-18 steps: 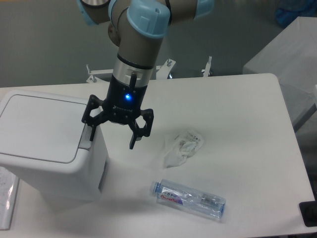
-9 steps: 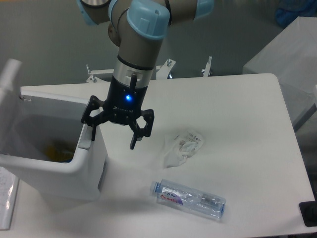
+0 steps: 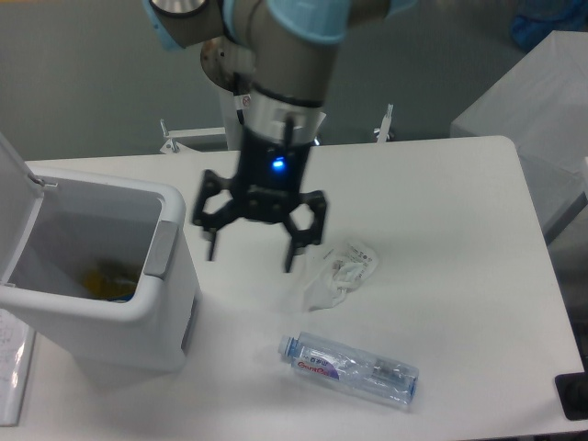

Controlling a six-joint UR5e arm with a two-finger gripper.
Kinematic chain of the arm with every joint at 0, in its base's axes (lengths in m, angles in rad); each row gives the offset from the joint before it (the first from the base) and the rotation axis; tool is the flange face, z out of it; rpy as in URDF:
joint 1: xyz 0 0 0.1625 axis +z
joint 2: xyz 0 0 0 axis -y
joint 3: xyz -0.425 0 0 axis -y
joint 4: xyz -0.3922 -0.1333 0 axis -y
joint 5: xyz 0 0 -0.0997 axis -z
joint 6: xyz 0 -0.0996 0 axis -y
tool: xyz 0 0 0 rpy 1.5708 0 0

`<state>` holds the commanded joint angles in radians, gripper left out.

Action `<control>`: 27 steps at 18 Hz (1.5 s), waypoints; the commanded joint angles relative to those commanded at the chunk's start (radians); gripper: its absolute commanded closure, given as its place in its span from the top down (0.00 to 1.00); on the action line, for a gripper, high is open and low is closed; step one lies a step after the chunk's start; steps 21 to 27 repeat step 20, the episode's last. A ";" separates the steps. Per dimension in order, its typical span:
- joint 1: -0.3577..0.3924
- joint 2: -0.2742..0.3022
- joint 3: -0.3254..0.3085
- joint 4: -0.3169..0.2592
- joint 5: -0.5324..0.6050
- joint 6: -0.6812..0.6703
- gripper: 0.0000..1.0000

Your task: Open the trash can

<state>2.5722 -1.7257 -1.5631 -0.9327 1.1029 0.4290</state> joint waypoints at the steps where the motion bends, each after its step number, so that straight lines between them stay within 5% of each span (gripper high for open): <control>1: 0.031 -0.003 -0.003 -0.002 0.000 0.049 1.00; 5: 0.117 -0.081 0.001 0.002 0.002 0.213 1.00; 8: 0.180 -0.129 0.005 0.006 0.102 0.322 1.00; 16: 0.207 -0.201 0.023 -0.072 0.323 0.707 1.00; 27: 0.165 -0.235 0.052 -0.115 0.406 0.758 1.00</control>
